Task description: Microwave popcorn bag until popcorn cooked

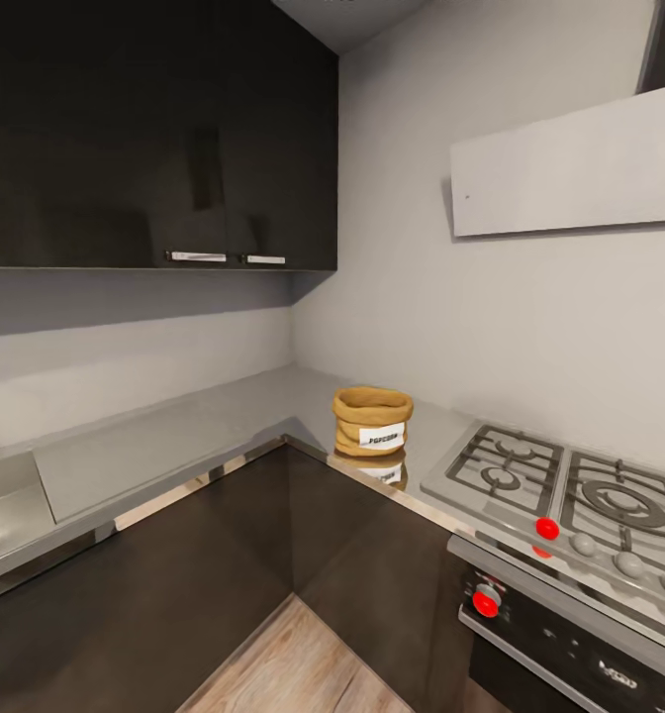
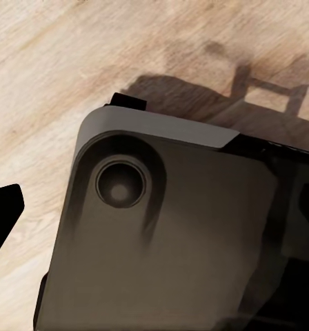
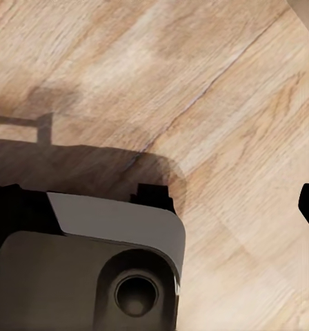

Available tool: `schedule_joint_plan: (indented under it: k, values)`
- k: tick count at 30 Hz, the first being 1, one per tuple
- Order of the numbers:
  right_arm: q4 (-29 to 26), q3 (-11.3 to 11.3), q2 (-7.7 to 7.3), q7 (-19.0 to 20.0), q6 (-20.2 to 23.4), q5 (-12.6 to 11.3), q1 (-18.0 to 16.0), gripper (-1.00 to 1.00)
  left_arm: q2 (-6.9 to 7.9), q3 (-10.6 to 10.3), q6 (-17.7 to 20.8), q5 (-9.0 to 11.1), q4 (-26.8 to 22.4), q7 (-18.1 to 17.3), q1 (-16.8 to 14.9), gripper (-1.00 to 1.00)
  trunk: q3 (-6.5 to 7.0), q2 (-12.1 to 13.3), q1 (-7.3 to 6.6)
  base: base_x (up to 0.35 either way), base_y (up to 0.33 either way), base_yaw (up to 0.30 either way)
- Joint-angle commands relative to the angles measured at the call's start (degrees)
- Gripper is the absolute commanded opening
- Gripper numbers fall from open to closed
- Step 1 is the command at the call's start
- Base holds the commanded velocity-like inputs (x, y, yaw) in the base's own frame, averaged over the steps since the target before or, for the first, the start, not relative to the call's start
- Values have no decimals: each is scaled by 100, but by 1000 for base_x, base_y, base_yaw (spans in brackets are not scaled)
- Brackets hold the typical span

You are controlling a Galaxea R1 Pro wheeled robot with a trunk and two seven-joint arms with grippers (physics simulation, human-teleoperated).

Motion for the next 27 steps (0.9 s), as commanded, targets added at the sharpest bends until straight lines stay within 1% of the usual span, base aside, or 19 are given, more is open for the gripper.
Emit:
schedule_joint_plan:
  k: [1,16,27]
  values:
    - [15,-48,-8,4,-18,56,-9,100,-2,23,-8,18,-5,3,1,100,12,36,-22,0,0,0]
    - [13,-48,-29,19,8,56,-9,100,-2,23,-8,25,-5,9,1,100,281,638,-351,0,0,0]
    - [13,-48,-13,21,8,56,-9,100,3,23,-8,25,-5,7,1,100,479,1079,-593,0,0,0]
